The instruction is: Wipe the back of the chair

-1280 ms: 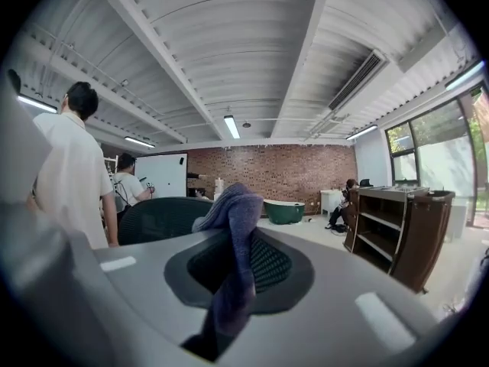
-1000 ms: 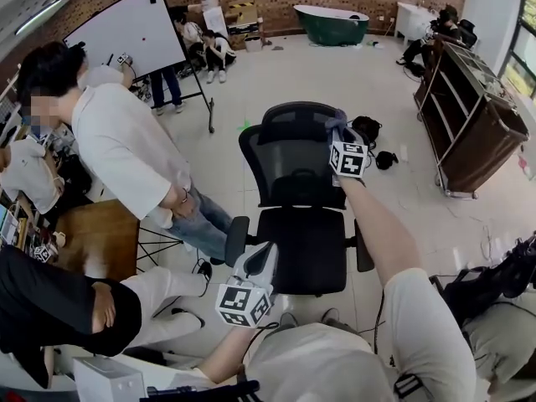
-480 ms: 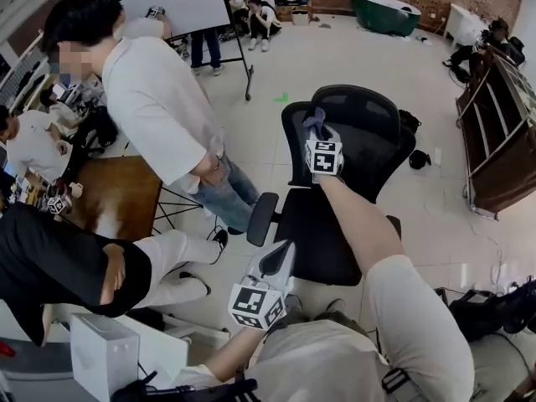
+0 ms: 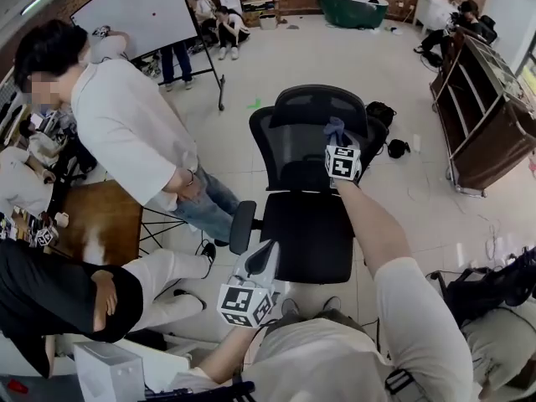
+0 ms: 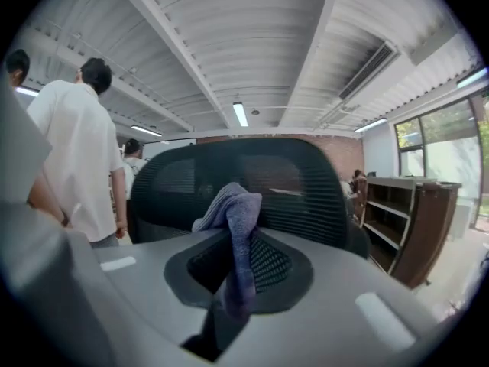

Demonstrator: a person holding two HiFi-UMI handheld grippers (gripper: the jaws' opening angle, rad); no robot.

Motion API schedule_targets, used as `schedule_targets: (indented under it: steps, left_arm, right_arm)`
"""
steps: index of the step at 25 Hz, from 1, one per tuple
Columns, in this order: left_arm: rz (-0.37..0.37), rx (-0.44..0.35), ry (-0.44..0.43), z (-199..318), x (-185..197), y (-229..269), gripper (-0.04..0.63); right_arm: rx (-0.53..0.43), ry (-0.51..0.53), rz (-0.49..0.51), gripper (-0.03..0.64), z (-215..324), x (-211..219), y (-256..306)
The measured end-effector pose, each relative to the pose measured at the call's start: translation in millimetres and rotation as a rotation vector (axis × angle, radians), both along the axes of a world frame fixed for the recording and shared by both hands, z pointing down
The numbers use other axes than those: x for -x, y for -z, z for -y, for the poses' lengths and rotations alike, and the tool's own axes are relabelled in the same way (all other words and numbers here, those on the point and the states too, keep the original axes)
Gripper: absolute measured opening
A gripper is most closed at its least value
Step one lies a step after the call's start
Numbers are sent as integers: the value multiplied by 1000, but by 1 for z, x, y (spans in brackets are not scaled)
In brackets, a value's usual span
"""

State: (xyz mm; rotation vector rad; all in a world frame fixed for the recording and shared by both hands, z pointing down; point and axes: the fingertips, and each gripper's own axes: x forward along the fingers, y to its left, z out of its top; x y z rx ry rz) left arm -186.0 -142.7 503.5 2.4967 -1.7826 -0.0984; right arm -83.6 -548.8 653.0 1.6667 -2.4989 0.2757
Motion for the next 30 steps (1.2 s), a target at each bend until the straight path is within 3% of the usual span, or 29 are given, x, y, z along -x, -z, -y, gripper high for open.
schedule_targets:
  steps: [3,6,9,12,16,21,25,30]
  left_arm:
    - [3,3,-44,2,-1,-8,55]
    - [9,14,-86,13,-12,-18,57]
    - [12,11,-113,23,-22,-19,56]
    - [15,4,-94,27,-18,-18,57]
    - [20,6,-47,35,-8,-8,57]
    - [12,-24,67,46,1,22,56]
    - [11,32,185,62,21,17,57]
    - [33,95,234,62,52,-5,57]
  right_arm:
    - [14,-70,-40,44,-3,-65,-19]
    - [-25,-30,-71,44,-6,-75,-24]
    - [-43,-32,-19,44,-9,-70,-16]
    - [-56,40,10,44,-23,-25,-13]
    - [-57,209,6,44,-35,88,-20]
    - [7,341,5,44,-4,197,-36]
    - [91,355,-3,44,56,226,-65]
    - [104,341,-46,44,100,217,-78]
